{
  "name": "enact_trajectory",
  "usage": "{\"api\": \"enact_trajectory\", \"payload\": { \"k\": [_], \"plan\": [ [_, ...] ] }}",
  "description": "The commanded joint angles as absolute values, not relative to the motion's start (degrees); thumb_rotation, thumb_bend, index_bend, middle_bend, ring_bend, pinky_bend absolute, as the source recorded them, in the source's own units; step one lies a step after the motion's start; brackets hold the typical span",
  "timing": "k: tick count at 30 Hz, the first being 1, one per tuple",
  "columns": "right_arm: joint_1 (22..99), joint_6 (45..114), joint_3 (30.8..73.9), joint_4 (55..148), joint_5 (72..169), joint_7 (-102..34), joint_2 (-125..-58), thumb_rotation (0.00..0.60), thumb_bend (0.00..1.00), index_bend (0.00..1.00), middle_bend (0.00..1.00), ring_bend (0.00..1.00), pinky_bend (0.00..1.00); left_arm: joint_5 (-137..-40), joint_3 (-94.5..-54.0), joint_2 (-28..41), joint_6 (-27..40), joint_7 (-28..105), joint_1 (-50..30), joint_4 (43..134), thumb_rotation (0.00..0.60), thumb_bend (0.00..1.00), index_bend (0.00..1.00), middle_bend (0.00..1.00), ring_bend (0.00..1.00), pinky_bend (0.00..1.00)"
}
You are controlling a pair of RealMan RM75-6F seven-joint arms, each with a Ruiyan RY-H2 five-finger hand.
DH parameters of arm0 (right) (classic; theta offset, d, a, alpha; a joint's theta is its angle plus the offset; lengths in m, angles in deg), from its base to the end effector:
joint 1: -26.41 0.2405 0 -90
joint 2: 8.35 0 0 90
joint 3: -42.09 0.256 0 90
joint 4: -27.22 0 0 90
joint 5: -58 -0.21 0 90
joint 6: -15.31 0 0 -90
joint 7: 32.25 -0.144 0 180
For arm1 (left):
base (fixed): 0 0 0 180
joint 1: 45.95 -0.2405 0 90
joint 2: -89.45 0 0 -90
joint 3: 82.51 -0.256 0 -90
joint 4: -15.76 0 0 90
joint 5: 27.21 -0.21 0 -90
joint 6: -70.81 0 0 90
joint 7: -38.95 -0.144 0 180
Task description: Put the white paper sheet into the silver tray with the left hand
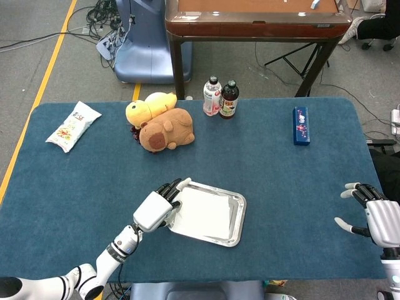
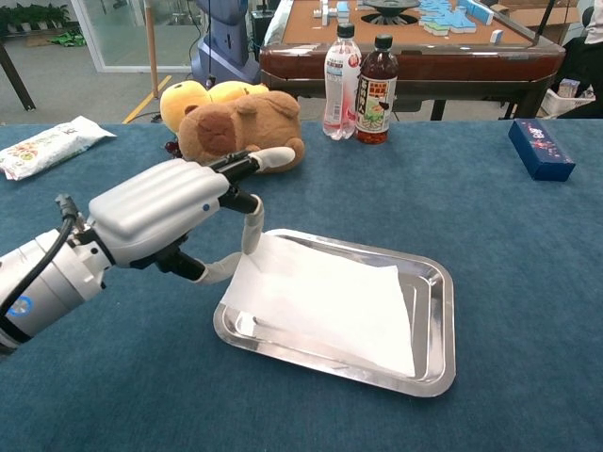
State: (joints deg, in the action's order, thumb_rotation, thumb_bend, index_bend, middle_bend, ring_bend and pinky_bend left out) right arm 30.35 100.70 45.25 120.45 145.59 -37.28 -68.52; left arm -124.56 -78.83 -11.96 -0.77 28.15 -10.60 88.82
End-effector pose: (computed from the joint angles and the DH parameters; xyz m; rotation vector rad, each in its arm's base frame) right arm -0.3111 -0.1772 0.1796 1.3808 -0.9188 0.9448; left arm -0.1246 0.2738 -0.0571 -1.9913 -0.5909 -1.3190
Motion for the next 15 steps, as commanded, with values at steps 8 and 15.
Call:
{"api": "enact_trajectory", "payload": {
  "k": [8,15],
  "plan": [
    [30.4,100.7,45.3,120.4,145.5,-37.8,-68.4,0.600,0.09,0.41,0.31,0.24,0.44,-123.0,-78.3,-13.5,0.8,26.4,-9.4,87.6,0.600,0.38,0.61,0.00,0.00,0.22],
    [30.4,100.6,45.4,120.3,145.4,-38.2,-68.3,0.600,0.09,0.41,0.31,0.24,0.44,-121.7,-78.1,-14.5,1.7,26.0,-9.0,86.6,0.600,0.38,0.59,0.00,0.00,0.22]
  ]
}}
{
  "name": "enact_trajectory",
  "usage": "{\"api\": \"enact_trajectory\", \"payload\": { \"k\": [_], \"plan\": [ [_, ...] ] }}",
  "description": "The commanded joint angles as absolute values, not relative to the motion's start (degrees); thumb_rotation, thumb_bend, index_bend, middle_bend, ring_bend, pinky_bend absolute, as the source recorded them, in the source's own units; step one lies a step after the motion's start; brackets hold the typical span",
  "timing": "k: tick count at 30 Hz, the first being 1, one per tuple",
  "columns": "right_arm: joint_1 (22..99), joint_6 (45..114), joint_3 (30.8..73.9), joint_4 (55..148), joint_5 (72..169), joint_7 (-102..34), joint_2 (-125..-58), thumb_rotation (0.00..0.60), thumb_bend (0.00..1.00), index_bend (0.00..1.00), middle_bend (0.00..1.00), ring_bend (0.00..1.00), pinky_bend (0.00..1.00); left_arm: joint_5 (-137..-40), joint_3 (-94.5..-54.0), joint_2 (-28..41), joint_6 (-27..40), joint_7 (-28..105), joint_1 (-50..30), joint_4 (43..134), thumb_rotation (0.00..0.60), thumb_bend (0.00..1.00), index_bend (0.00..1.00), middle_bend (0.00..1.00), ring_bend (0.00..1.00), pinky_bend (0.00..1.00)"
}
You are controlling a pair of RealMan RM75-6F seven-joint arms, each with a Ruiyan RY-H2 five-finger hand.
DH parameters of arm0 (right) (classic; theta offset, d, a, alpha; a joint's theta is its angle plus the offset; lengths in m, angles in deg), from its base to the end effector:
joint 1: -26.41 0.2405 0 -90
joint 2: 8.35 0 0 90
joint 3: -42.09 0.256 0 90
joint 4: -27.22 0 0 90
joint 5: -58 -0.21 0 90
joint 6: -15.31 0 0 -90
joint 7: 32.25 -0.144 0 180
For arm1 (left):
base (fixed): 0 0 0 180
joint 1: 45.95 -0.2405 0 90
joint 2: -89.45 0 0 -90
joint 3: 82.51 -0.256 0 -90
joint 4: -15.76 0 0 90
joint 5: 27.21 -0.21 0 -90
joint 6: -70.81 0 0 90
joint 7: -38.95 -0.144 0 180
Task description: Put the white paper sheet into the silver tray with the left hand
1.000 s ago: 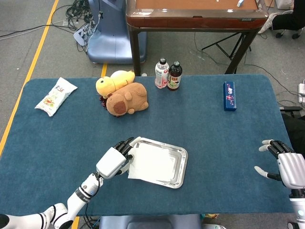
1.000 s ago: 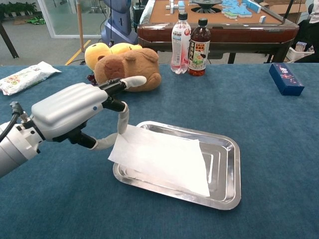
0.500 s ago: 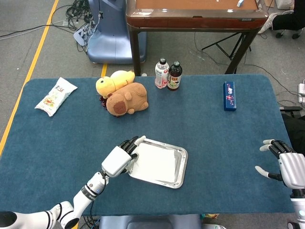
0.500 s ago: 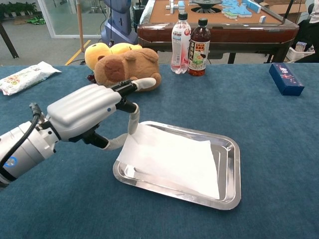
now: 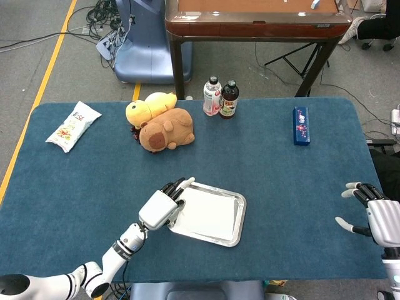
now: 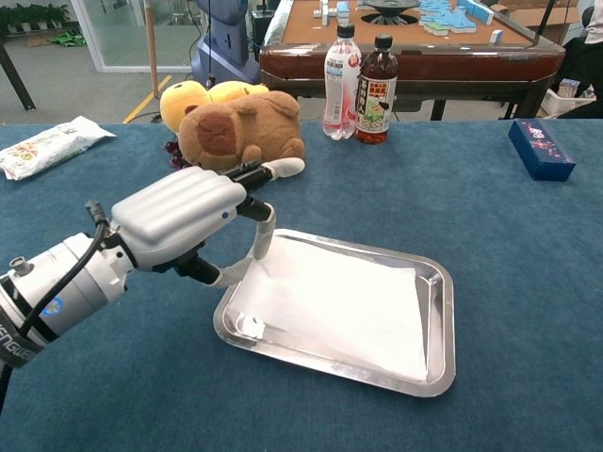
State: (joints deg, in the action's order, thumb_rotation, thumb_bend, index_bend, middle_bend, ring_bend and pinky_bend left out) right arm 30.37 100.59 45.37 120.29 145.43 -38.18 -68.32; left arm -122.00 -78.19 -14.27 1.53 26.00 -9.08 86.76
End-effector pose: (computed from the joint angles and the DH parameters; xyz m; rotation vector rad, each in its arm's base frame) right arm -0.3121 -0.1778 0.1812 1.3748 -0.9266 0.9512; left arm -0.1196 0.2806 -0.0706 -2.0038 -0.5873 -1.2670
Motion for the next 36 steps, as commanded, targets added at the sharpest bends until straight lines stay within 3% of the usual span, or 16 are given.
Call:
{"api": "enact_trajectory", "payload": {
  "k": [1,11,36],
  "plan": [
    [30.4,100.5,45.4,120.3,145.4,-38.2,-68.3,0.600,0.09,0.41,0.31,0.24,0.44,-121.5,-78.0,-14.6,1.8,26.0,-8.9,86.6,0.600,0.38,0.59,0.00,0.00,0.22],
    [30.4,100.4,45.4,120.3,145.3,-38.6,-68.2,0.600,0.09,0.41,0.31,0.24,0.44,-119.7,-77.0,-16.6,2.1,24.5,-8.3,85.7,0.600,0.38,0.56,0.00,0.00,0.22],
    [30.4,100.6,45.4,120.3,145.4,-39.1,-68.0,0.600,0.09,0.41,0.31,0.24,0.44,-116.6,-75.7,-20.6,0.2,17.3,-8.8,84.0,0.600,0.17,0.33,0.00,0.00,0.25]
  ]
}}
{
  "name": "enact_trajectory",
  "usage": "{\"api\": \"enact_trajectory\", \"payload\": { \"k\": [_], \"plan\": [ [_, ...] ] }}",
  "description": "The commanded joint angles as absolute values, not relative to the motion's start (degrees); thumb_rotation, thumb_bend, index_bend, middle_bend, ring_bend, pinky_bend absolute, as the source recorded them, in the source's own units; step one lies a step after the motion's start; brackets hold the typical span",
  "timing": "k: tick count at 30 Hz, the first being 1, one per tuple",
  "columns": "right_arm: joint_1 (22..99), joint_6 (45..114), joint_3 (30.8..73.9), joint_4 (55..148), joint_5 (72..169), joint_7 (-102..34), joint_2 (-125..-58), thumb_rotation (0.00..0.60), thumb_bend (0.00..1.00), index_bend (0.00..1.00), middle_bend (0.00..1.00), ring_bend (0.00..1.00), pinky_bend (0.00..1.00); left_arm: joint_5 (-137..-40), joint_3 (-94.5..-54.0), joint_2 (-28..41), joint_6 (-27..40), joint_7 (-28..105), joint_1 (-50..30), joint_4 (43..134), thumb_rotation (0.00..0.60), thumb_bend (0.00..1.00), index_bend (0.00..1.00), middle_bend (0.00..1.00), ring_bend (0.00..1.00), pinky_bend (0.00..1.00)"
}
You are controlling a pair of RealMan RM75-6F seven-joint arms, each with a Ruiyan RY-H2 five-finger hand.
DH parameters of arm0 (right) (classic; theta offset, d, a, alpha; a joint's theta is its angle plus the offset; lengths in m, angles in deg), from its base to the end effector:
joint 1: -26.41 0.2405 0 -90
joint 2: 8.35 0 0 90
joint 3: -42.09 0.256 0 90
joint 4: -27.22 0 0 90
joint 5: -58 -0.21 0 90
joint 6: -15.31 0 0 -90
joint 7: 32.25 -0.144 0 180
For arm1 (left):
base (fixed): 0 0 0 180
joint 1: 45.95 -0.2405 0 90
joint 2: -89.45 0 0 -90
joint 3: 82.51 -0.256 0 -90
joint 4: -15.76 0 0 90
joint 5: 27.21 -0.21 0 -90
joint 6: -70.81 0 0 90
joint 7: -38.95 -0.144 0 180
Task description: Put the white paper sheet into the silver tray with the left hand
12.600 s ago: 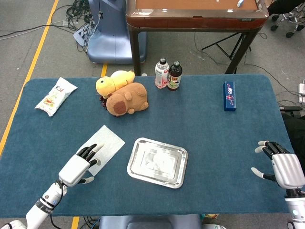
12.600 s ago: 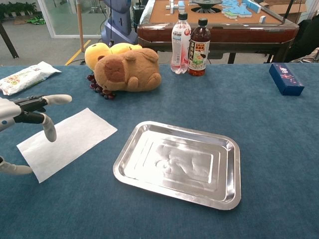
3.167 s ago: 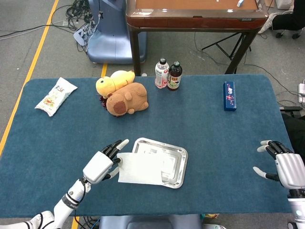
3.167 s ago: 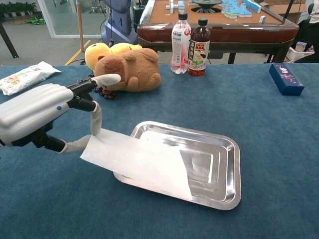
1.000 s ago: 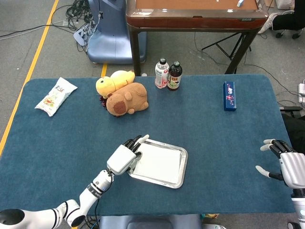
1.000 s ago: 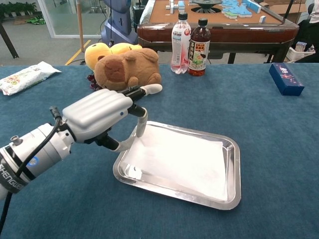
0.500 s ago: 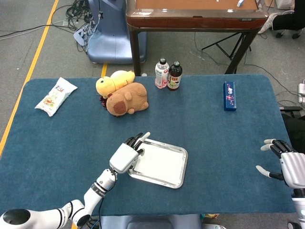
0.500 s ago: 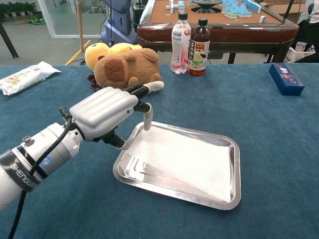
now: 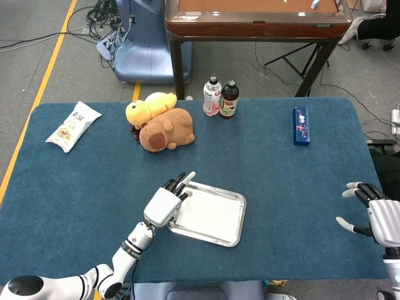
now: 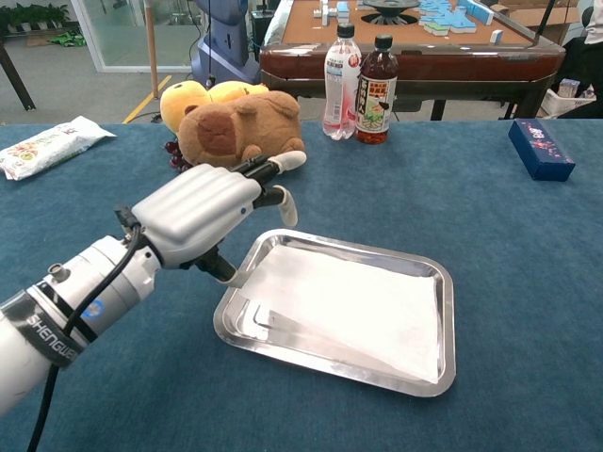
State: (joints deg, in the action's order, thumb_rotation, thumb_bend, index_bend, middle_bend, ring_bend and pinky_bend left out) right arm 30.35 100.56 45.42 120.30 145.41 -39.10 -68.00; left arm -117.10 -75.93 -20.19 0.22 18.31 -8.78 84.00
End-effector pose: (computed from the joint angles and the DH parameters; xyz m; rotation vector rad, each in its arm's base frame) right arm -0.3125 -0.1779 0.1831 1.3702 -0.9347 0.9592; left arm -0.1064 0.2844 -0.0871 -1.9062 -0.5677 -1.2207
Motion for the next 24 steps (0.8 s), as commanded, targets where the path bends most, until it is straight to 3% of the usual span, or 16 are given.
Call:
{"api": "enact_trajectory", "payload": {
  "k": [1,24],
  "plan": [
    [30.4,100.5,45.4,120.3,145.4,-39.1,-68.0,0.600,0.09,0.41,0.31,0.24,0.44,-116.3,-75.6,-20.6,0.4,16.8,-8.9,84.4,0.600,0.17,0.32,0.00,0.00,0.25],
    [30.3,100.7,45.4,120.3,145.5,-39.3,-68.0,0.600,0.09,0.41,0.31,0.24,0.44,-113.4,-74.3,-21.3,0.2,4.2,-8.7,85.7,0.600,0.17,0.16,0.00,0.00,0.25]
  ]
}}
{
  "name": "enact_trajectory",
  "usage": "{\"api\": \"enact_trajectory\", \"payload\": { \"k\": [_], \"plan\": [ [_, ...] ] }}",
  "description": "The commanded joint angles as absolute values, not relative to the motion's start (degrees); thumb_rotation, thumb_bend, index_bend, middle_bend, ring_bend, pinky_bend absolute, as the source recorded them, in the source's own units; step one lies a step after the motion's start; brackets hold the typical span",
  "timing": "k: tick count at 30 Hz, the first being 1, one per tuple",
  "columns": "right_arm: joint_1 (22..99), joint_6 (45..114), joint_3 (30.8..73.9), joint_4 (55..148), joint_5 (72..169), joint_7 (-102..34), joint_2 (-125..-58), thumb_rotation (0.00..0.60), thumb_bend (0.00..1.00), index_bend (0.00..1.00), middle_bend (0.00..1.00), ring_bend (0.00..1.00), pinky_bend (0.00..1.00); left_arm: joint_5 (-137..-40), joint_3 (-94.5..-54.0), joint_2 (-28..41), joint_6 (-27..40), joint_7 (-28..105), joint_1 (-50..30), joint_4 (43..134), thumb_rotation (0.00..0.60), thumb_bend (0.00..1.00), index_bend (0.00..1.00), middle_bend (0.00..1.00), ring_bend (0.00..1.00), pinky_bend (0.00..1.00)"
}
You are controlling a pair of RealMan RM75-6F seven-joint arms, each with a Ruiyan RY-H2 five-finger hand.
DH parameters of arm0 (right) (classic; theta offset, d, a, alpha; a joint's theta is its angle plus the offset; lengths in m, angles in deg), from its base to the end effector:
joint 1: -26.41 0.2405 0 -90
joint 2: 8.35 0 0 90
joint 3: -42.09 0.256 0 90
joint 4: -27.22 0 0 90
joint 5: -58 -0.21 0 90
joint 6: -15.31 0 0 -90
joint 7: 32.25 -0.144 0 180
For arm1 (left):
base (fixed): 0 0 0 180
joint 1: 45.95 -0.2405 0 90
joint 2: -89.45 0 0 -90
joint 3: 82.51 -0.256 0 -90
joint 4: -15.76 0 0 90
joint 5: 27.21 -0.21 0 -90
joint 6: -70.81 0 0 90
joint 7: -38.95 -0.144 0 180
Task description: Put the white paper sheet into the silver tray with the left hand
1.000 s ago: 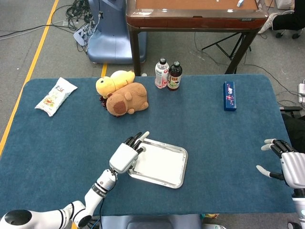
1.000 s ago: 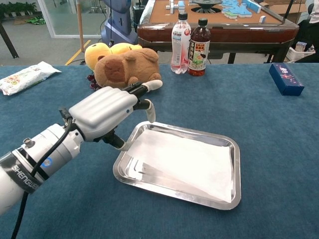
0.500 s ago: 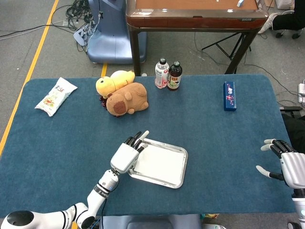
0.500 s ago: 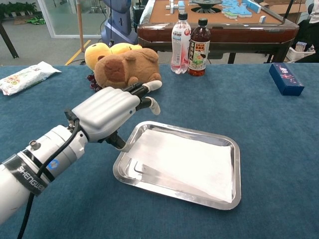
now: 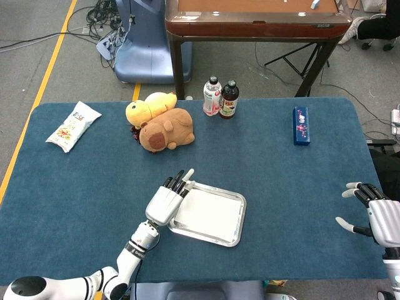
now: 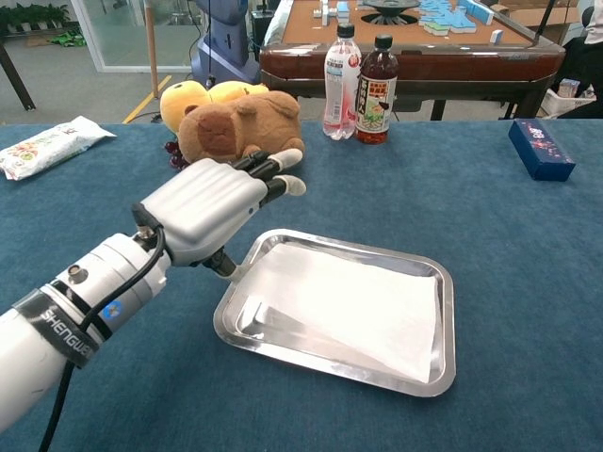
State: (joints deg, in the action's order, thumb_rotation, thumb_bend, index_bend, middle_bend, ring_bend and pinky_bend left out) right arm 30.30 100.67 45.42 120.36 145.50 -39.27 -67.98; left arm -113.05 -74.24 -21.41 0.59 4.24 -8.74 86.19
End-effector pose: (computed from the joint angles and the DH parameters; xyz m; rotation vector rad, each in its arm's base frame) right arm -0.3121 -0.1776 0.1832 1.3690 -0.9360 0.9633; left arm -0.0981 0.2859 -0.0890 -1.8711 -0.4424 -1.0795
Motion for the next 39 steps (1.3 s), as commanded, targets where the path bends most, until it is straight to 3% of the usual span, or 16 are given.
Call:
{"api": "enact_trajectory", "payload": {
  "k": [1,13,24,27,39],
  "plan": [
    [30.3,100.6,45.4,120.3,145.5,-39.2,-68.0,0.600,0.09,0.41,0.31,0.24,0.44,-113.7,-74.4,-21.2,-0.1,4.4,-8.7,85.2,0.600,0.17,0.15,0.00,0.00,0.25],
    [30.5,100.3,45.3,120.4,145.6,-38.5,-68.1,0.600,0.09,0.41,0.31,0.24,0.44,-115.6,-74.6,-21.1,-3.0,4.9,-8.8,82.3,0.600,0.17,0.12,0.00,0.00,0.25],
    [30.5,100.3,45.3,120.5,145.6,-38.5,-68.1,0.600,0.09,0.41,0.31,0.24,0.44,-115.5,-75.3,-16.7,-3.0,9.4,-10.0,89.6,0.600,0.17,0.14,0.00,0.00,0.27],
    [30.5,100.3,45.3,120.5,145.5,-38.5,-68.1,0.600,0.09,0.41,0.31,0.24,0.44,-115.3,-75.9,-14.0,-2.8,10.1,-10.8,93.1,0.600,0.17,0.14,0.00,0.00,0.33],
    [30.6,99.9,45.0,120.9,145.6,-36.6,-68.5,0.600,0.09,0.41,0.31,0.24,0.44,-111.1,-78.3,2.7,-6.0,11.4,-18.0,111.6,0.600,0.17,0.14,0.00,0.02,0.34]
  ]
}}
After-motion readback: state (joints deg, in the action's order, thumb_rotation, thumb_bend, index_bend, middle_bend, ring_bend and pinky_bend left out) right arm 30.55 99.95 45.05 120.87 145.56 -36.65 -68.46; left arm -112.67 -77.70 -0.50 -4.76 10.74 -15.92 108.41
